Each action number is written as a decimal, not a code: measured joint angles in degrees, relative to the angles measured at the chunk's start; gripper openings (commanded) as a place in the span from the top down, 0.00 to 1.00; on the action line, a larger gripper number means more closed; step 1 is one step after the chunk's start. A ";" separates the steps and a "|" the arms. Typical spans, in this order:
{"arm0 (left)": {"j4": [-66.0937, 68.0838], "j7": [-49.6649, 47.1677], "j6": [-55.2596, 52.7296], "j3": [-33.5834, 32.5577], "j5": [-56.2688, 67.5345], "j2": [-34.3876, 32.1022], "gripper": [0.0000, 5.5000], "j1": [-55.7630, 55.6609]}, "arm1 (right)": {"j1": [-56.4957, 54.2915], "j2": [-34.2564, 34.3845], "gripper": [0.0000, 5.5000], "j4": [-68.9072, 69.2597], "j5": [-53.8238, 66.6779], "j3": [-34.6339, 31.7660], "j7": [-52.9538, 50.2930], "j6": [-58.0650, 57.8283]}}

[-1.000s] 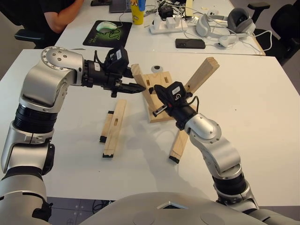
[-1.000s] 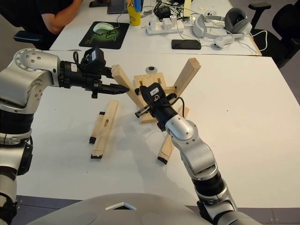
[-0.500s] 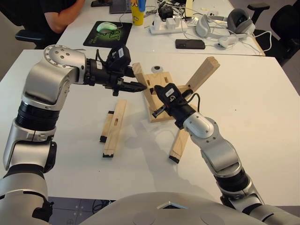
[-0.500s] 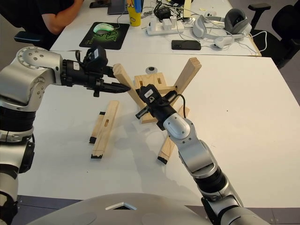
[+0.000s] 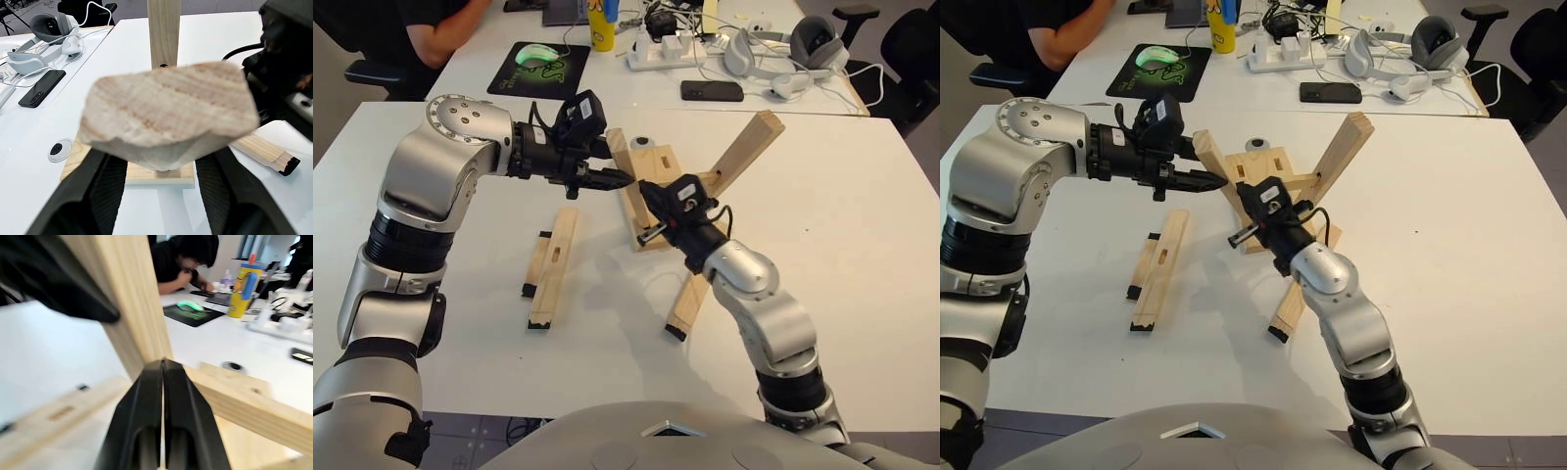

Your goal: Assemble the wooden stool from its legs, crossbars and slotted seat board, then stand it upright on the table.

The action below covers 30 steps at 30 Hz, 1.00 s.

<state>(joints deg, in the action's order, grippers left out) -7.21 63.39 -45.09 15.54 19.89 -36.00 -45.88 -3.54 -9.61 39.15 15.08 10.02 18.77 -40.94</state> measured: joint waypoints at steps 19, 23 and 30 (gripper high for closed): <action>-0.42 0.35 0.71 -0.49 0.81 -0.66 0.62 1.05 | 7.49 -7.49 1.00 -17.47 -6.83 0.81 0.33 11.70; 0.11 0.76 1.11 -0.14 0.79 -0.67 0.62 0.62 | 5.02 -5.10 1.00 -22.66 -10.34 2.55 -2.10 14.71; 0.41 0.88 1.21 0.03 0.76 -0.52 0.62 0.41 | -0.65 -3.75 1.00 -31.92 -19.34 5.60 -7.34 16.07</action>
<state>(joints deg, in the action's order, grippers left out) -6.80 64.27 -43.88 15.57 20.65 -36.53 -45.47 -4.19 -13.36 7.23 -4.26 15.62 11.42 -24.88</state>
